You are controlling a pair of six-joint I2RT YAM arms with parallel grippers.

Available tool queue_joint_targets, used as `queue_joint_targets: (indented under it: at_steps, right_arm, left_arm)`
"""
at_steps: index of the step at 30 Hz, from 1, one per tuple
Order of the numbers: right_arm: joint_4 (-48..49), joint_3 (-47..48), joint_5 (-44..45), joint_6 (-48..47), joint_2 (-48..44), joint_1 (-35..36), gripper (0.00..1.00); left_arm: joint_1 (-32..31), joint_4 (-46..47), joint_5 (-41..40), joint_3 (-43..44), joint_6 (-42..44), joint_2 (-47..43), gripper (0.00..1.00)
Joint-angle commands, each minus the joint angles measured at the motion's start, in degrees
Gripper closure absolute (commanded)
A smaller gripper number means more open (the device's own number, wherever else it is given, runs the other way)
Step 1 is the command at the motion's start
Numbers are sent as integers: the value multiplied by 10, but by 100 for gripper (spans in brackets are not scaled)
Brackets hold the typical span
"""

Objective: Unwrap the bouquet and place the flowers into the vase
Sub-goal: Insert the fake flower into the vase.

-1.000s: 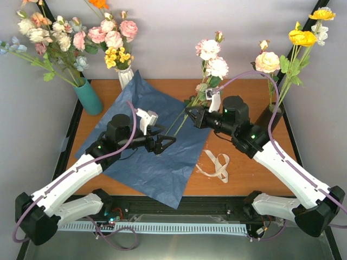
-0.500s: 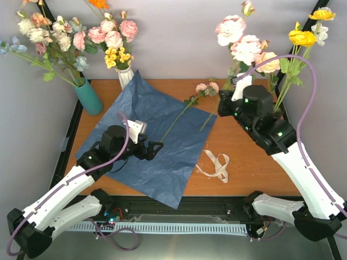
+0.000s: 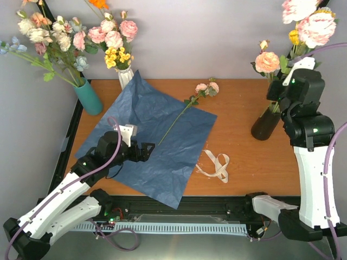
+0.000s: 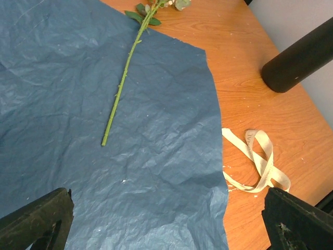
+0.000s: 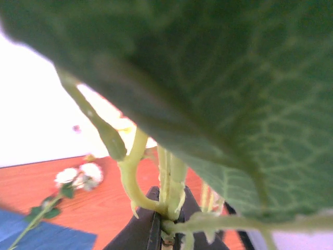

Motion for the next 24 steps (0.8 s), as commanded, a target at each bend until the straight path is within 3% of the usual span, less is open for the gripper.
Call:
queue_joint_targets:
  at_steps: [1,6,13,24]
  right_arm:
    - [-25,43,32,-44,21,-62,97]
    - [-17,77,32,-59,48,-115,97]
    - [13,108,-39,-53,89,-194,97]
    - [85,45,-133,-9,109,-251,97]
  left_arm:
    - [-4,-6,-18,-8,-15,-17,0]
    - [-4,-5,-22,-13,-18,-19,1]
    - [-4,-5,-24,-13,-19,-13,1]
    - [-2,-3,-30,-15,-18,-13,1]
